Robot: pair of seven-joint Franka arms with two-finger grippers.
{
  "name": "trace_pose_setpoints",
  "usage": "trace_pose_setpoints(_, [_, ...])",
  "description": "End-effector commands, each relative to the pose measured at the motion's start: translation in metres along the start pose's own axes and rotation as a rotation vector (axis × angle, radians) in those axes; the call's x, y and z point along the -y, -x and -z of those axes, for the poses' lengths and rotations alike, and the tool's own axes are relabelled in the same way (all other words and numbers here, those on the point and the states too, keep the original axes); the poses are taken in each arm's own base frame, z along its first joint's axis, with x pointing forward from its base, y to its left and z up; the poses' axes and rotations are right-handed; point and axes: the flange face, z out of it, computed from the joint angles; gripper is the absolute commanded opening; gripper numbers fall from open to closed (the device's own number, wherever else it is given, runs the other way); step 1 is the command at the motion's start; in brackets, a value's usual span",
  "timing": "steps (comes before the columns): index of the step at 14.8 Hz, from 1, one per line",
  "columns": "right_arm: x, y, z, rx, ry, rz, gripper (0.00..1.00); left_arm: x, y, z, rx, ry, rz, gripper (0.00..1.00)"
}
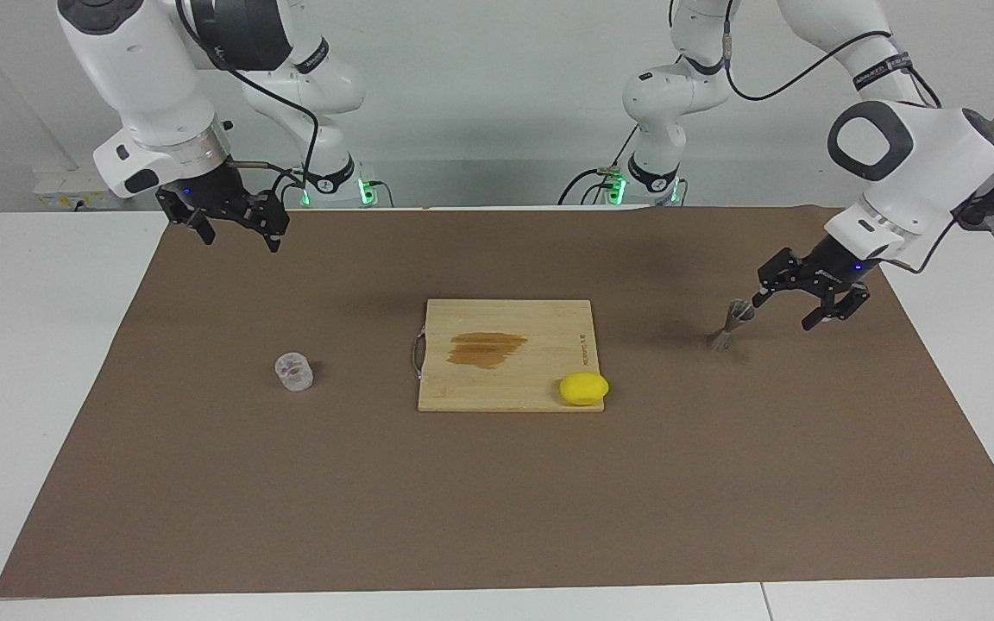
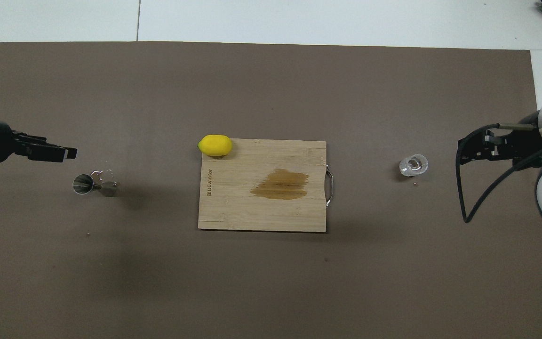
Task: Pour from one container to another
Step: 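Move the left gripper toward the small metal cup and open it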
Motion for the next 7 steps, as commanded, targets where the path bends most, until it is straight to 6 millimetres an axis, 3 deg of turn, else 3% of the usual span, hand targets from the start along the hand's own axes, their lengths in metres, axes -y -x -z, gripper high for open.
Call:
trace_pose_setpoints(1, [-0.004,0.002,0.002,-0.010,-0.001,0.009,1.00,0.027,0.010,-0.002,-0.009,0.057,-0.229,1.00])
trace_pose_setpoints(4, [-0.003,0.002,0.002,-0.010,-0.001,0.011,1.00,0.041,0.018,-0.014,-0.071,0.132,-0.508,1.00])
trace_pose_setpoints(7, [-0.003,0.002,0.002,-0.010,-0.001,0.011,1.00,0.049,0.025,-0.030,-0.054,0.199,-0.526,1.00])
